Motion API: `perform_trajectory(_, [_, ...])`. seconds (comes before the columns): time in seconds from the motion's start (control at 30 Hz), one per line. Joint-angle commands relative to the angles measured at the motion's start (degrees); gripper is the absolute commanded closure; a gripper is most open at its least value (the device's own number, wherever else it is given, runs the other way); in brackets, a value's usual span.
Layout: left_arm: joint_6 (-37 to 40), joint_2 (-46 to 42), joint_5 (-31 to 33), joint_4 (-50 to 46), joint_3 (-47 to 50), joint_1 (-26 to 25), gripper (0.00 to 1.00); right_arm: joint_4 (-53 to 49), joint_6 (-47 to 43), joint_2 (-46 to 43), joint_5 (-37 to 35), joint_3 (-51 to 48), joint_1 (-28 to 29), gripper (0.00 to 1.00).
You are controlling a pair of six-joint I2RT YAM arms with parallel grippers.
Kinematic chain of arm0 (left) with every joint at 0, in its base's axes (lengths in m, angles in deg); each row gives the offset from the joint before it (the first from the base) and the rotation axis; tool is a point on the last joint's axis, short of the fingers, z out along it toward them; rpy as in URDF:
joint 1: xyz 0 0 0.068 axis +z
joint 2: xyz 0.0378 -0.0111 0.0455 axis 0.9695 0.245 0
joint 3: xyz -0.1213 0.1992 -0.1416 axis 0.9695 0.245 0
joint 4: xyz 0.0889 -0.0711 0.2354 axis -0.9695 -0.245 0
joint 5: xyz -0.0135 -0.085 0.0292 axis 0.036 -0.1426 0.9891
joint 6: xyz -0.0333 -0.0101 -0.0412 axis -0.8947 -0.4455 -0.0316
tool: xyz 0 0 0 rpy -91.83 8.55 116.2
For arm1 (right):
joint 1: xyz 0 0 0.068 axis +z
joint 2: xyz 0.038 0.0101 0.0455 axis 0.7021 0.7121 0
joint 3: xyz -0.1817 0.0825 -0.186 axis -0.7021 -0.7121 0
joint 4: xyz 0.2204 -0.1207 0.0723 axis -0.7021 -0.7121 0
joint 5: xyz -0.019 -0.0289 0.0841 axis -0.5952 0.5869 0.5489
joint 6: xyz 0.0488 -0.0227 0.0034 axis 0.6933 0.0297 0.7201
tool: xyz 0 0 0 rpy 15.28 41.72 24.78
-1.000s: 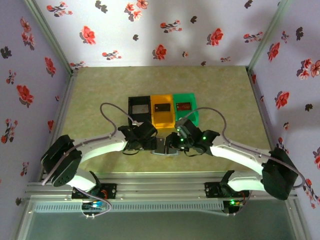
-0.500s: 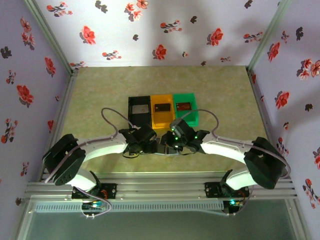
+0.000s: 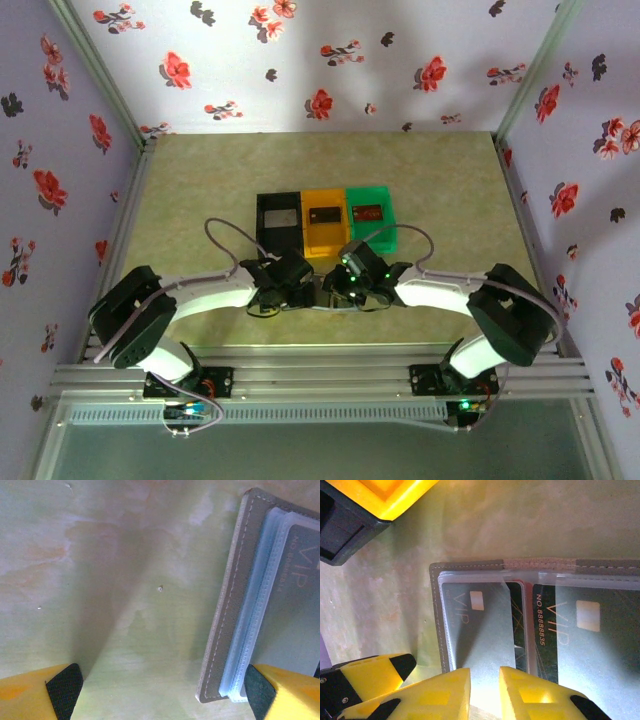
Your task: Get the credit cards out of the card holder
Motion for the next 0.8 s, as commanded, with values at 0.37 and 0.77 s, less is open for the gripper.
perform_trajectory(0.37, [-3.55, 5.72, -3.46, 3.22, 3.79, -1.53, 0.11, -0.70, -0.57, 2.09, -1.60, -0.87, -0.78, 0.77])
perform_trajectory(0.77, [-4.69, 9.78, -3.62, 4.54, 3.18, -4.40, 0.10, -5.48, -3.33, 1.78, -4.32, 0.78, -0.81, 0.77])
